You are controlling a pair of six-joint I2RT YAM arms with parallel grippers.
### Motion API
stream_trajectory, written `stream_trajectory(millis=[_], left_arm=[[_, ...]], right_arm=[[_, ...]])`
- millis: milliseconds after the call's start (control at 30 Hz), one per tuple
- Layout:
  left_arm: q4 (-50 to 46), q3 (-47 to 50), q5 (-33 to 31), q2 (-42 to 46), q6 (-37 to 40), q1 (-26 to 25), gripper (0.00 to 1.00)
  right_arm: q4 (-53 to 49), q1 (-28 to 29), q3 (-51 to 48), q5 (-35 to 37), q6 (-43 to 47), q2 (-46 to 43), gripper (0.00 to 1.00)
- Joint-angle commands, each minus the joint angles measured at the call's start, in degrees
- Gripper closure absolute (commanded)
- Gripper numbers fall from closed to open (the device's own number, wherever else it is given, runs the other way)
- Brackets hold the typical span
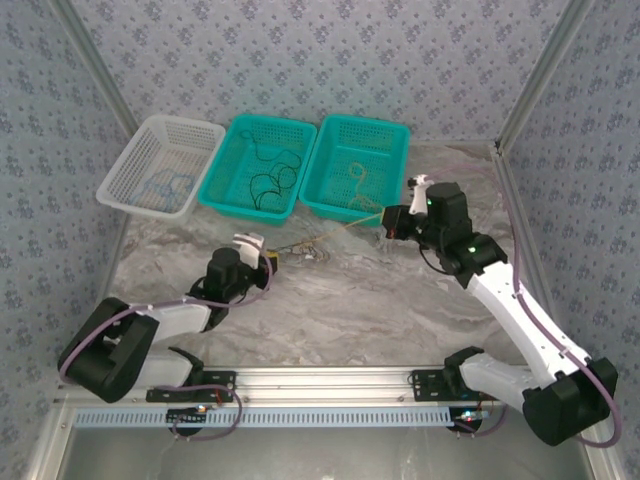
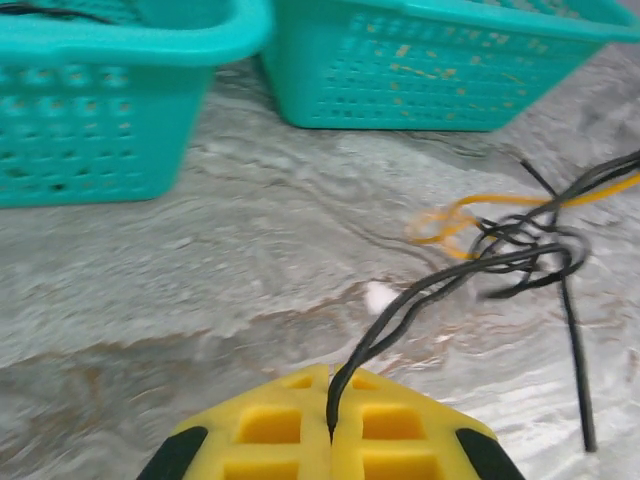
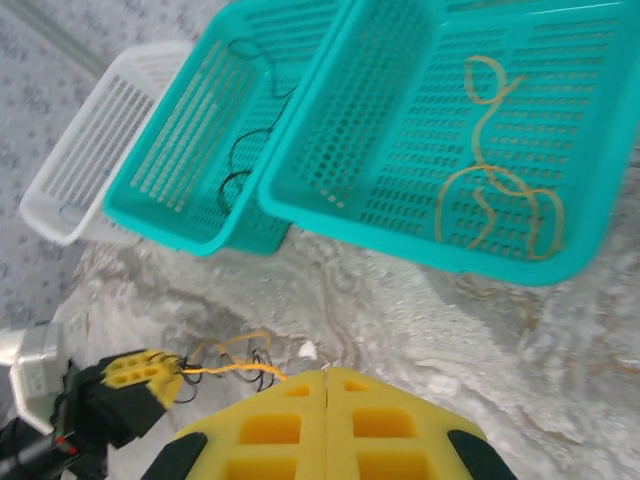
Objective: Untangle the cables
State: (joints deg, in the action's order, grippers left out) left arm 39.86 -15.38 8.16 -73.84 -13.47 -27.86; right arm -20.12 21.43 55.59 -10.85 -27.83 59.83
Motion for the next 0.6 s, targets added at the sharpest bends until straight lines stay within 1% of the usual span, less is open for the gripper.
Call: stream_trajectory(millis=[0, 233, 467, 567], left_arm=[[-0.61, 1.47, -3.5, 2.32, -3.34, 1.78, 1.0], [-0.84, 1.32, -4.2, 3.18, -4.26, 2.98, 1.0], [-0.88, 1.33, -6.3, 3.19, -5.86, 3.68, 1.0], [-1.44, 1.03, -5.87, 3.11, -6.28, 3.86, 1.0]], right_arm=[[0.77, -2.71, -0.95, 1.09, -3.02, -2.35, 1.0], [1.14, -3.41, -1.68, 0.37, -4.15, -1.83, 1.0], [0.53, -3.78, -1.2, 0.84, -4.24, -1.66, 1.0], [0.52, -3.87, -1.2, 0.26, -4.18, -1.4, 1.0]])
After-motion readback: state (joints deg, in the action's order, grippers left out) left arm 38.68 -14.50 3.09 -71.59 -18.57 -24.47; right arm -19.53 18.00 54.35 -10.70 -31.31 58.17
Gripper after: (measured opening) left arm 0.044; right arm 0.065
